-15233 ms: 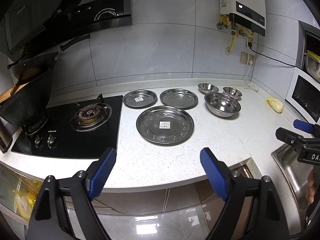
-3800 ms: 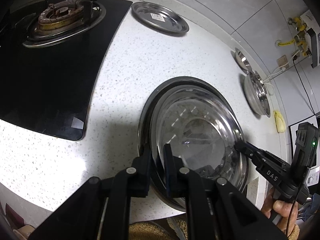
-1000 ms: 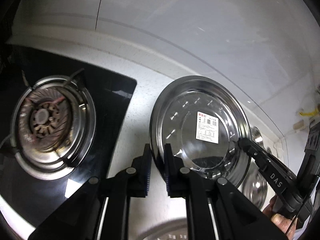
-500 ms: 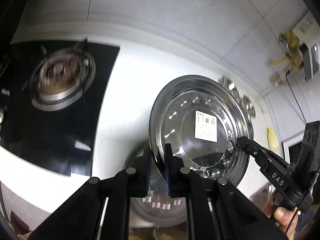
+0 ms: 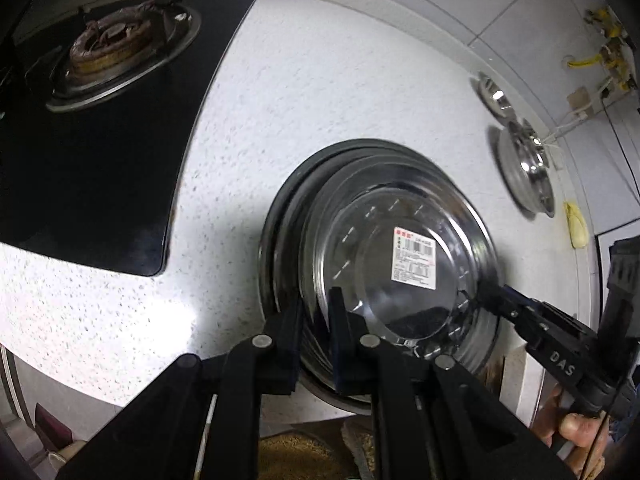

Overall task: Organize plates and bowls
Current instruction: 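Carry the small plate onto the plate stack and open both tools, then move both tools to the large steel bowl and close on its rim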

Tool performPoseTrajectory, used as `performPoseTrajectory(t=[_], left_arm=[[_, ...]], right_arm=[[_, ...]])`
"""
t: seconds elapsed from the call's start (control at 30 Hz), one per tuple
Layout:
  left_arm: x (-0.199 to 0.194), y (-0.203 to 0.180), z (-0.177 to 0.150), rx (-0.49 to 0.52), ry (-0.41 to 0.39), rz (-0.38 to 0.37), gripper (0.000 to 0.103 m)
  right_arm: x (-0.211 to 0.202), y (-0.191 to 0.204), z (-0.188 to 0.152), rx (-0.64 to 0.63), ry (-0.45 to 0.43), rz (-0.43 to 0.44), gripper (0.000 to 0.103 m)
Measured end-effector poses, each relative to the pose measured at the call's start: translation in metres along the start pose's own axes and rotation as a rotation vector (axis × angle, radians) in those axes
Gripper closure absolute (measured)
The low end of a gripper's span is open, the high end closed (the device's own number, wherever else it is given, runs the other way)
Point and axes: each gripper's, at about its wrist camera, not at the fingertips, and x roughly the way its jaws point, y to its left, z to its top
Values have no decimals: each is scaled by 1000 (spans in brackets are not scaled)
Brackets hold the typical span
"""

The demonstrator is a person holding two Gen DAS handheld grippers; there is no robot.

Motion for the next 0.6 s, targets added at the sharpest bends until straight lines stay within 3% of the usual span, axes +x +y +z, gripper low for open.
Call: performPoseTrajectory(t=[0.23,0.33,0.4,0.47,0.6], left_arm=[[2,0,0,-4,-28,1,91],[-7,-6,3,24,-93,43,91],[-15,-9,5,41,-134,65,88],[-25,-13,6,49,-177,92,74],[-52,-29,11,48,-289,103,72]], right_arm=[[8,-6,-2,-18,20,19,89],[4,-9,-1,-30,14,43,88],[2,-12,0,-38,13,49,81],[-2,-16,1,-47,1,74,77],[-17,-25,3,-75,-28,118,65]])
